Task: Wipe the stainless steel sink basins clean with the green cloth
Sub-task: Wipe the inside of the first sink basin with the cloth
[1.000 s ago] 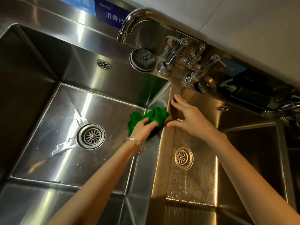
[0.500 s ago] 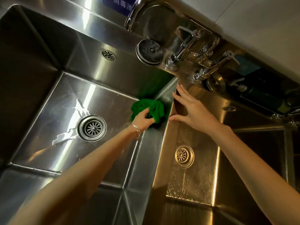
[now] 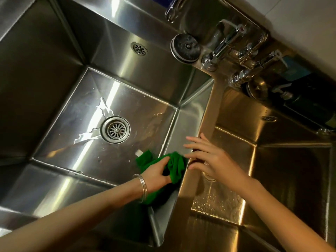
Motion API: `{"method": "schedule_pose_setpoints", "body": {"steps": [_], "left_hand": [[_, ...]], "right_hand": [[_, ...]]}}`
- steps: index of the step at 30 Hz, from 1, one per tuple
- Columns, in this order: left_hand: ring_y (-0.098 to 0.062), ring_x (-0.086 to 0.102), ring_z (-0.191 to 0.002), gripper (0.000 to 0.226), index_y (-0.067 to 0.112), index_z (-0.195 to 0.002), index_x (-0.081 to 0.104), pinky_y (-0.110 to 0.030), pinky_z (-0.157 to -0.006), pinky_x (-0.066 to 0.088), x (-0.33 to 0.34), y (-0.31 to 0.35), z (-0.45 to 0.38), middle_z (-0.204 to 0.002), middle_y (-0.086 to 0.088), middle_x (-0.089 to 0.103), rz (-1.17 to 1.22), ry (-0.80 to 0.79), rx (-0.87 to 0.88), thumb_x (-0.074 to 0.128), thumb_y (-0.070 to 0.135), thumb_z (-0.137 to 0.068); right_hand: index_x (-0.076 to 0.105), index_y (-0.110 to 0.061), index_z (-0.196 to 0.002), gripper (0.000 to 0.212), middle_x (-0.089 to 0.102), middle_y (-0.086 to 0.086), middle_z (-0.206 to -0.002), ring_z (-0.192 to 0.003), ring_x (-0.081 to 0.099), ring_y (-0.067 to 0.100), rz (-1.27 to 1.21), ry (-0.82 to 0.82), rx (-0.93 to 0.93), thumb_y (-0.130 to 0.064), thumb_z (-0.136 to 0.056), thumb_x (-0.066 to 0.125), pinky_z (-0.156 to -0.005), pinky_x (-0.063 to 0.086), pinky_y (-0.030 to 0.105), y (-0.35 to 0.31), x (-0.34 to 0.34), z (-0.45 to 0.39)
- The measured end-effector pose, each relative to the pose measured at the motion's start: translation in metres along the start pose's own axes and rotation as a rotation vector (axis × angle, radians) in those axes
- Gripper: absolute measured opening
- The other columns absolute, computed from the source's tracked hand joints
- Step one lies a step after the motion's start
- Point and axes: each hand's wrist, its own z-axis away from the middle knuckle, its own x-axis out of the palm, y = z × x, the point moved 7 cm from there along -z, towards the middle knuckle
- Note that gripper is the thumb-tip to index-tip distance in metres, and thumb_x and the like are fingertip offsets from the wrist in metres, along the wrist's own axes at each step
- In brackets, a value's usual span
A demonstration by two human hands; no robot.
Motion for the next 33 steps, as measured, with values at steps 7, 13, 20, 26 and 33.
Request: {"method": "schedule_pose_setpoints", "body": {"steps": [7,13,20,26,33], "left_hand": [[-0.024,0.055,-0.110,0.049,0.015,-0.134,0.042,-0.026,-0.089,0.042,-0.024,0.002,-0.082,-0.126,-0.010,0.057,0.018,0.171,-0.107,0.058,0.018,-0.088],[-0.021,0.057,-0.084,0.059,0.015,-0.139,0.032,-0.028,-0.067,0.050,-0.004,-0.033,-0.026,-0.110,-0.010,0.057,-0.032,-0.080,-0.214,0.060,0.013,-0.087],[-0.020,0.058,-0.084,0.045,0.017,-0.123,0.038,-0.029,-0.067,0.052,0.002,-0.018,-0.008,-0.104,-0.010,0.056,-0.038,-0.128,-0.197,0.057,0.000,-0.086],[-0.025,0.061,-0.086,0.052,0.009,-0.133,0.034,-0.034,-0.070,0.055,0.000,-0.034,-0.007,-0.106,-0.014,0.053,-0.154,-0.198,-0.290,0.055,0.000,-0.086],[-0.021,0.058,-0.088,0.040,-0.003,-0.122,0.033,-0.034,-0.071,0.053,0.022,-0.030,0.042,-0.090,-0.008,0.050,-0.365,-0.409,-0.253,0.054,0.004,-0.088]], "right_hand": [[0.070,-0.010,-0.099,0.049,0.059,-0.001,-0.120,-0.130,0.041,0.008,-0.171,0.013,0.068,-0.053,-0.082,0.052,-0.117,0.016,0.035,0.011,0.002,-0.004],[0.069,-0.009,-0.086,0.049,0.060,-0.004,-0.116,-0.128,0.041,0.006,-0.196,0.020,0.084,-0.055,-0.079,0.054,-0.118,0.014,0.024,0.011,0.001,-0.004],[0.070,-0.008,-0.084,0.030,0.060,-0.001,-0.115,-0.126,0.041,0.003,-0.142,-0.002,0.093,-0.036,-0.072,0.067,-0.117,0.013,0.019,0.010,0.000,-0.007],[0.071,-0.009,-0.086,0.019,0.059,-0.005,-0.115,-0.124,0.041,0.001,-0.119,-0.047,0.139,-0.014,-0.069,0.077,-0.116,0.015,0.024,0.007,-0.003,-0.007],[0.069,-0.014,-0.087,0.024,0.063,0.006,-0.115,-0.121,0.047,0.018,0.128,-0.166,-0.011,-0.035,-0.081,0.057,-0.103,0.037,0.037,-0.043,0.019,0.013]]}}
